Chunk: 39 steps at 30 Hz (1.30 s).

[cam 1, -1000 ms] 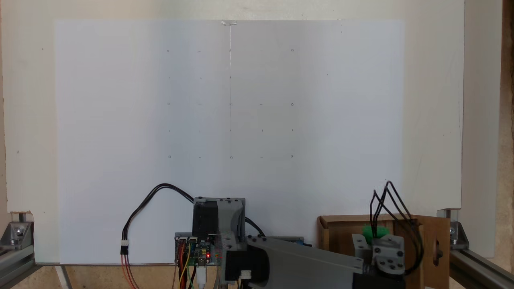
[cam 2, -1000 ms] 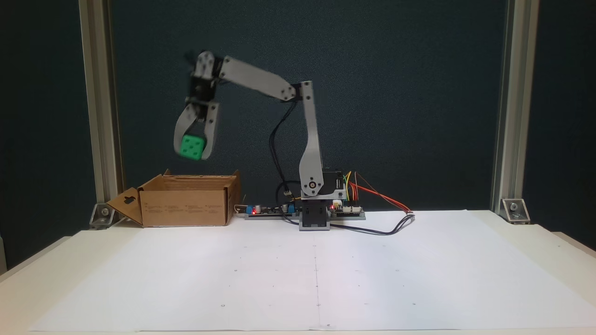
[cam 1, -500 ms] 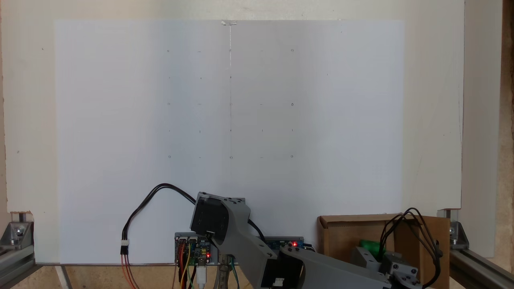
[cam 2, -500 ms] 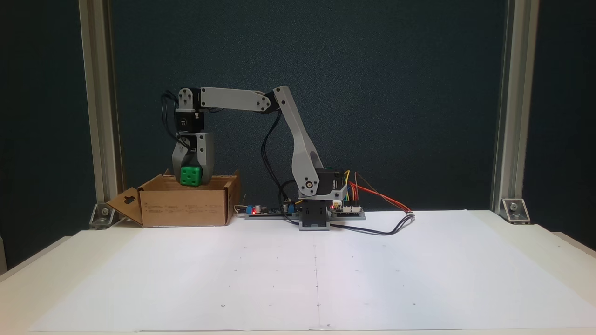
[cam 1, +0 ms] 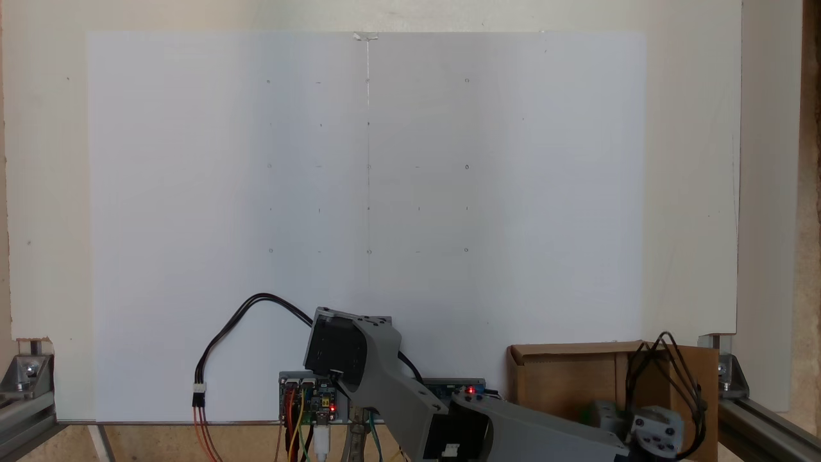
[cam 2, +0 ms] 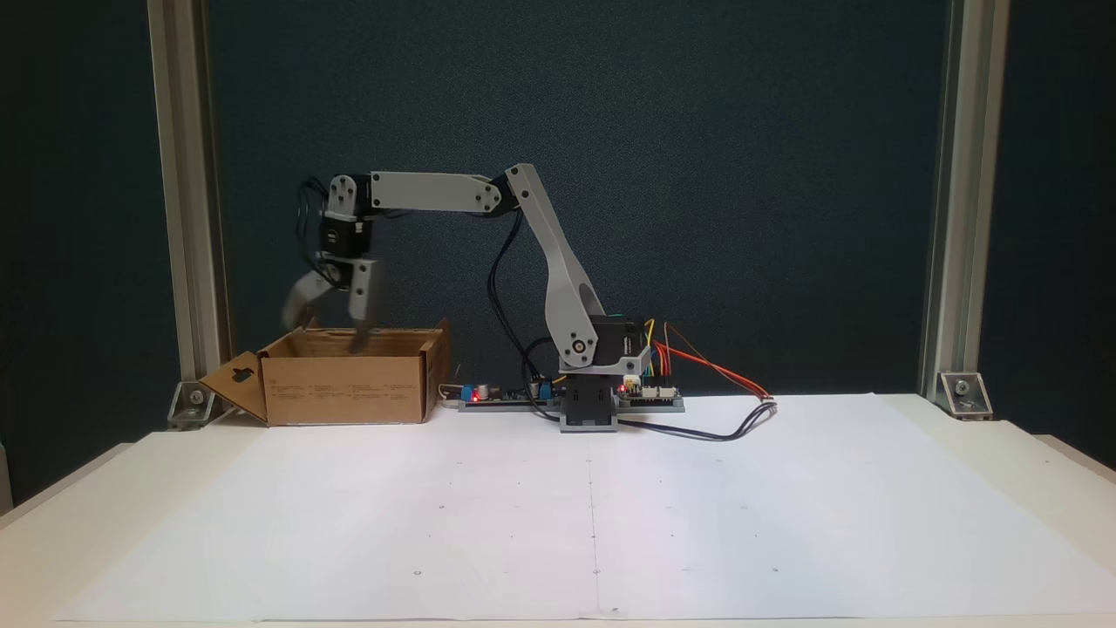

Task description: Grasp a green dice and put it in the bin.

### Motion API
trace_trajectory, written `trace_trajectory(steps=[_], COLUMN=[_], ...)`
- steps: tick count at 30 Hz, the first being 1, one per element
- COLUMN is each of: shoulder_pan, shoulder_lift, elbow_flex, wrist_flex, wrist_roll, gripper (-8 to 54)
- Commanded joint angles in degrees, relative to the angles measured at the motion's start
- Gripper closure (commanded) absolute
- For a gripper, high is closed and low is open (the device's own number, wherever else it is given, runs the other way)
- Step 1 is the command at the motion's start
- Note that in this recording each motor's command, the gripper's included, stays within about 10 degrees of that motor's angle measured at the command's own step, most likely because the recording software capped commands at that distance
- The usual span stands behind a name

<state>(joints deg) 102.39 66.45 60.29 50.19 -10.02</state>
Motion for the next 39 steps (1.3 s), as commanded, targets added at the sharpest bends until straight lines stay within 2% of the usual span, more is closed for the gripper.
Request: trace_trajectory(steps=[1, 6, 24, 32, 39], shoulder_pan=[-4.92, -18.63, -89.47, -110.92, -111.71], shoulder_lift=[6.94, 15.21, 33.93, 41.75, 50.62], elbow_flex=[-2.99, -2.99, 0.35, 16.96, 39.64], wrist_flex=[-5.71, -11.51, -12.22, -13.89, -33.03], wrist_roll=[6.68, 13.97, 13.89, 14.15, 14.06], gripper=[1.5, 1.6, 1.4, 0.6, 0.1])
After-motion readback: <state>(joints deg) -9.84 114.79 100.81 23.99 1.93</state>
